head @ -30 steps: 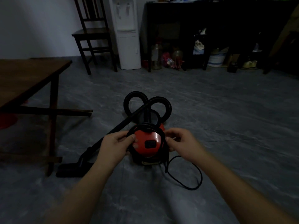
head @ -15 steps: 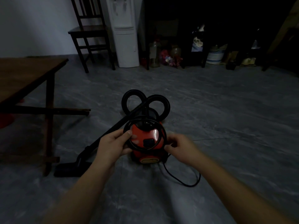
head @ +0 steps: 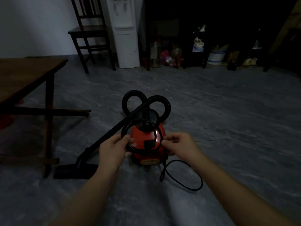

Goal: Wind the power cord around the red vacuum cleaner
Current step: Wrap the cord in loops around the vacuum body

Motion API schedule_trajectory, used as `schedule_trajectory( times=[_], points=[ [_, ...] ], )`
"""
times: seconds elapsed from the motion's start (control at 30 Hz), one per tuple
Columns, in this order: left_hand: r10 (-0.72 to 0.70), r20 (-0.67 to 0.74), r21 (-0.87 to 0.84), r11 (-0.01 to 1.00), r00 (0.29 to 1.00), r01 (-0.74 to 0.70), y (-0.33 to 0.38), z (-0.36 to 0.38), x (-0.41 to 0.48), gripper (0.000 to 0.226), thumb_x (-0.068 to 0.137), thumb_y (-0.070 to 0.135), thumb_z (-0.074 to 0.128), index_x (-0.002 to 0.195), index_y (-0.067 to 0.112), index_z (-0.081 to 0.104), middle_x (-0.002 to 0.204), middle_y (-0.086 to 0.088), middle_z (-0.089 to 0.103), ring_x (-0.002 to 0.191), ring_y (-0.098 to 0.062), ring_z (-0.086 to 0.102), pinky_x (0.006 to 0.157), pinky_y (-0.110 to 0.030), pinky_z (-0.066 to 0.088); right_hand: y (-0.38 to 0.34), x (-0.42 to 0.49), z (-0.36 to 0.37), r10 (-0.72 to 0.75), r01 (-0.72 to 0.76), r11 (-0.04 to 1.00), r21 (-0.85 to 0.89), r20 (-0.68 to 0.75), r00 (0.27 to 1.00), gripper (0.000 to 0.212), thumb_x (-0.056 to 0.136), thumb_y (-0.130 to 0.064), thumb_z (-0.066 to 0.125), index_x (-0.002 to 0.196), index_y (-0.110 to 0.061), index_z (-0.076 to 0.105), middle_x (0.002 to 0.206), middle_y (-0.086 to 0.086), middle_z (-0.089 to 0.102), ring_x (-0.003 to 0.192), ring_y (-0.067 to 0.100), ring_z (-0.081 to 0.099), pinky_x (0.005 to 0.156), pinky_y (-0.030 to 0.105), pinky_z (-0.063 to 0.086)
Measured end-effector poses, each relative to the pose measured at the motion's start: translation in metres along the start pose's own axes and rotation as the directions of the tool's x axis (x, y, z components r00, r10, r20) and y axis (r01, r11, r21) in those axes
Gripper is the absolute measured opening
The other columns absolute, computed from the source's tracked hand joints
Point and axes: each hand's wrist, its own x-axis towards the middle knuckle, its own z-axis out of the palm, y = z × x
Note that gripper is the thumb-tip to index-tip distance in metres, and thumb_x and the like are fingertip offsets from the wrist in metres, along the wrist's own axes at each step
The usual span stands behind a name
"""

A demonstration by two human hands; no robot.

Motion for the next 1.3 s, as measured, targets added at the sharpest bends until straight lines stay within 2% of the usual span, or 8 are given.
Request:
schedule_trajectory(
  times=[0.27, 0.43, 0.57, 0.83, 0.93, 1.03, 1.17, 1.3],
  points=[
    [0.026, -0.049, 0.004, 1.0, 0.998, -0.026, -0.003, -0.006, 0.002, 0.02, 0.096, 0.013, 0.06, 0.082, 0.008, 0.073, 0.083, -0.011, 0.078, 0.084, -0.025, 0.076, 0.069, -0.033, 0.06, -0.009, -0.006, 0.003, -0.013, 0.007, 0.997, 0.081, 0.075, 0.997, 0.019, 0.083, -0.018, 0.079, 0.099, -0.015, 0.071, 0.084, 0.003, 0.072, 0.076, 0.017, 0.073, 0.073, 0.036, 0.062],
    [-0.021, 0.13, 0.048, 0.999, 0.991, 0.015, 0.004, -0.007, -0.001, 0.021, 0.097, 0.017, 0.059, 0.093, 0.0, 0.072, 0.089, -0.013, 0.077, 0.086, -0.023, 0.076, 0.069, -0.03, 0.063, -0.004, -0.002, 0.001, -0.01, 0.005, 0.997, 0.074, 0.066, 0.998, 0.036, 0.087, -0.017, 0.075, 0.121, -0.011, 0.066, 0.1, 0.007, 0.074, 0.087, 0.018, 0.073, 0.08, 0.038, 0.062],
    [-0.063, 0.253, 0.097, 0.994, 0.965, 0.04, 0.007, -0.01, 0.001, 0.024, 0.097, 0.018, 0.059, 0.098, -0.004, 0.069, 0.086, -0.011, 0.076, 0.084, -0.022, 0.076, 0.086, -0.042, 0.06, -0.001, -0.003, -0.002, 0.002, -0.02, 0.989, 0.144, 0.125, 0.992, 0.037, 0.092, -0.007, 0.067, 0.129, -0.009, 0.061, 0.11, 0.011, 0.075, 0.099, 0.025, 0.073, 0.088, 0.043, 0.06],
    [-0.122, 0.303, 0.136, 0.987, 0.945, 0.084, 0.01, -0.01, -0.002, 0.016, 0.095, 0.013, 0.061, 0.092, 0.0, 0.071, 0.08, -0.011, 0.076, 0.072, -0.016, 0.075, 0.063, -0.027, 0.061, -0.004, -0.007, -0.009, -0.011, -0.004, 0.996, 0.087, 0.169, 0.986, 0.025, 0.093, -0.011, 0.066, 0.118, -0.016, 0.066, 0.104, 0.009, 0.076, 0.085, 0.02, 0.073, 0.076, 0.03, 0.059],
    [-0.082, 0.276, 0.294, 0.956, 0.958, -0.003, 0.009, -0.012, -0.003, 0.017, 0.091, 0.011, 0.068, 0.075, 0.007, 0.07, 0.065, -0.001, 0.073, 0.066, -0.014, 0.071, 0.068, -0.032, 0.063, -0.005, -0.006, -0.008, -0.032, 0.027, 0.999, 0.032, 0.148, 0.988, 0.02, 0.094, -0.008, 0.063, 0.111, -0.019, 0.066, 0.101, 0.009, 0.075, 0.077, 0.011, 0.07, 0.064, 0.02, 0.054],
    [-0.045, 0.279, 0.377, 0.924, 0.959, -0.067, 0.005, -0.014, -0.003, 0.011, 0.086, 0.006, 0.073, 0.078, 0.008, 0.066, 0.055, 0.004, 0.067, 0.066, -0.017, 0.068, 0.064, -0.03, 0.059, -0.006, -0.004, -0.008, -0.082, 0.091, 0.994, -0.052, 0.153, 0.985, 0.022, 0.093, -0.005, 0.063, 0.105, -0.024, 0.066, 0.091, 0.004, 0.073, 0.071, 0.009, 0.068, 0.063, 0.022, 0.053],
    [0.022, 0.263, 0.474, 0.868, 0.964, -0.149, 0.0, -0.017, 0.002, 0.017, 0.082, 0.013, 0.077, 0.096, 0.014, 0.067, 0.072, 0.001, 0.072, 0.065, -0.01, 0.068, 0.057, -0.022, 0.055, -0.006, -0.005, -0.006, -0.143, 0.177, 0.958, -0.226, 0.161, 0.977, 0.021, 0.09, -0.009, 0.064, 0.106, -0.022, 0.067, 0.093, 0.002, 0.068, 0.078, 0.018, 0.067, 0.075, 0.037, 0.059],
    [0.148, 0.362, 0.651, 0.667, 0.921, -0.363, -0.007, -0.021, 0.004, 0.026, 0.078, 0.03, 0.08, 0.102, 0.029, 0.068, 0.084, 0.01, 0.071, 0.074, -0.001, 0.067, 0.072, -0.024, 0.056, -0.007, -0.012, -0.005, -0.19, 0.265, 0.885, -0.383, 0.223, 0.956, 0.023, 0.092, -0.011, 0.061, 0.112, -0.021, 0.065, 0.103, -0.004, 0.067, 0.084, 0.006, 0.062, 0.076, 0.027, 0.053]
  ],
)
